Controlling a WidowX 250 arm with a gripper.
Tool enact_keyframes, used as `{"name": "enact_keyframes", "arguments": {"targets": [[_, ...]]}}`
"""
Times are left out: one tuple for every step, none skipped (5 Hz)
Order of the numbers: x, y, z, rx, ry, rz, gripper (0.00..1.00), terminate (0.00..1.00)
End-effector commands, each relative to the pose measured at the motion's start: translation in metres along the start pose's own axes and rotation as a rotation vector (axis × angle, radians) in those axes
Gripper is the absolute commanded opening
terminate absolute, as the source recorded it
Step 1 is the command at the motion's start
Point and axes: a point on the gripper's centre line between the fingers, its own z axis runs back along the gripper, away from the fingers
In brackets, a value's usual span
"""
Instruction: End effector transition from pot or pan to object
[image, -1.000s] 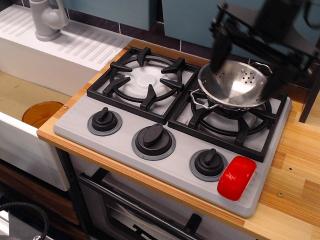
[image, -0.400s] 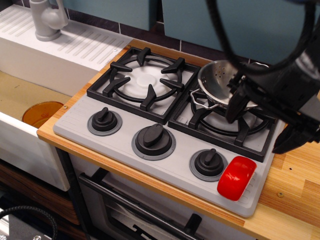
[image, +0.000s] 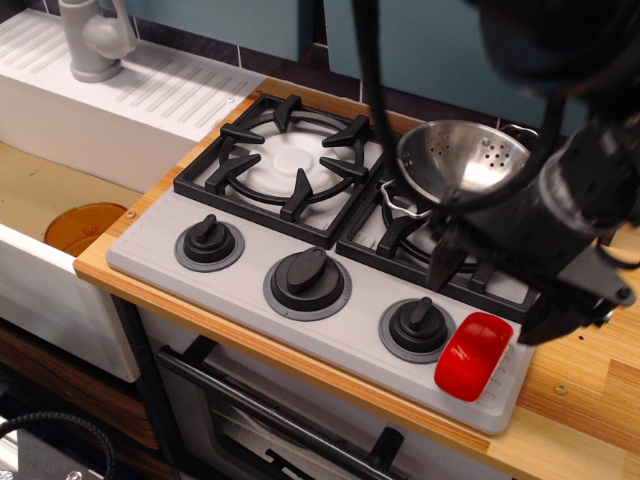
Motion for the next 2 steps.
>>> {"name": "enact_keyframes", "arguments": {"targets": [[-0.0026,-0.0048,-0.0238,-0.044,-0.064,0.025,1.00,0.00],[-0.0050,-0.0092,-0.0332,-0.053,-0.070,0.038,1.00,1.00]]}}
